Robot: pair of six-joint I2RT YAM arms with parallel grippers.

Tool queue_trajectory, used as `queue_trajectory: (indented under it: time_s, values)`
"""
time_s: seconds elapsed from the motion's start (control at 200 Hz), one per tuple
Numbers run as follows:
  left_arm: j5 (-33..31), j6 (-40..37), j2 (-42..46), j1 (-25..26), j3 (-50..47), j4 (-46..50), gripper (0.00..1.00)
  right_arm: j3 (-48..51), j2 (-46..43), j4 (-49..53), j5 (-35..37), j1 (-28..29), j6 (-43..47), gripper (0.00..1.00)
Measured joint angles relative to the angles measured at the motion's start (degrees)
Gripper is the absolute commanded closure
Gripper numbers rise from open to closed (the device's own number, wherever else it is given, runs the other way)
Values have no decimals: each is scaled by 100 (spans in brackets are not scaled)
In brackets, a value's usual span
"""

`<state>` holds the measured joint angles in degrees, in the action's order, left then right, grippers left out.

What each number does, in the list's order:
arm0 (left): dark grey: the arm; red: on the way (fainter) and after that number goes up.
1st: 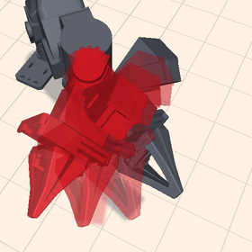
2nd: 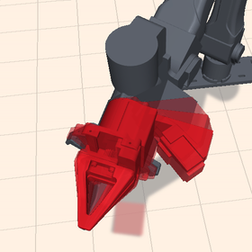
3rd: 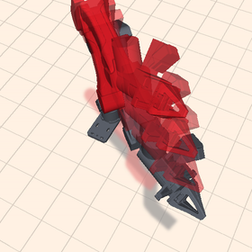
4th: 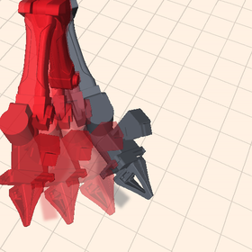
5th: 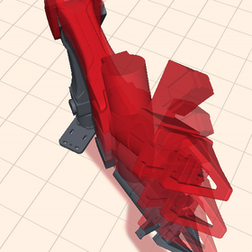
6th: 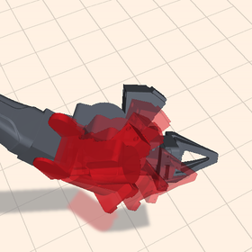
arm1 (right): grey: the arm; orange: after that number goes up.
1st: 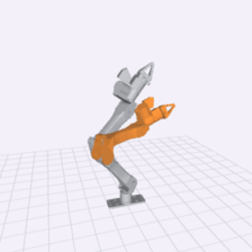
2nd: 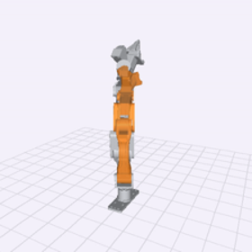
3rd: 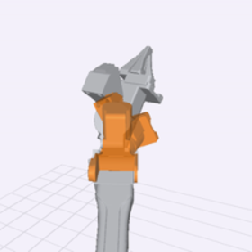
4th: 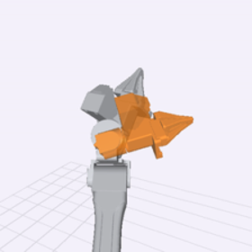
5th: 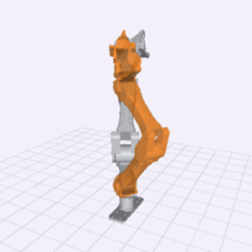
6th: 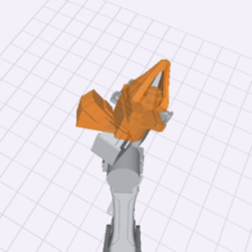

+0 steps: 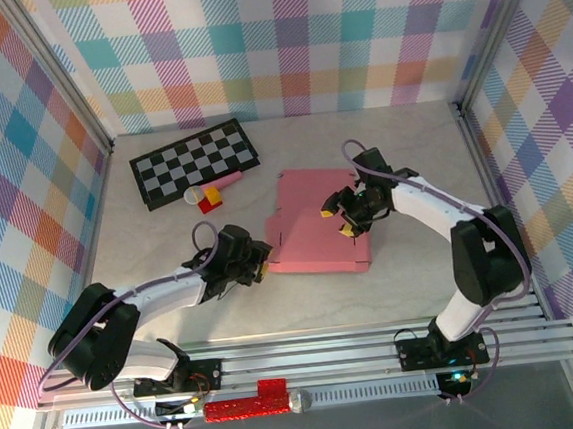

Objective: Fold the paper box

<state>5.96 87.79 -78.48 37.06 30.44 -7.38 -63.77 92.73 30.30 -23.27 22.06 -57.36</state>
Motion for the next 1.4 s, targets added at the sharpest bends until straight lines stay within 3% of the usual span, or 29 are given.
queue_trajectory:
  time_s: [0.285, 0.96, 1.07, 1.27, 1.4]
  values:
    - [-302, 758, -415, 144, -223, -778, 60, 372, -374, -181, -72, -33, -24, 40]
    - [-610, 1091, -719, 166, -223, -1467, 67, 774, -713, -319, -214, -33, -120, 40]
    - [-671, 1141, -772, 173, -223, -1567, 74, 896, -780, -363, -236, -33, -197, 39]
    - [-758, 1174, -935, 188, -221, -1746, 100, 1139, -859, -470, -238, -33, -341, 40]
    - [-848, 1174, -938, 190, -195, -1858, 100, 1473, -1132, -682, -232, -31, -614, 39]
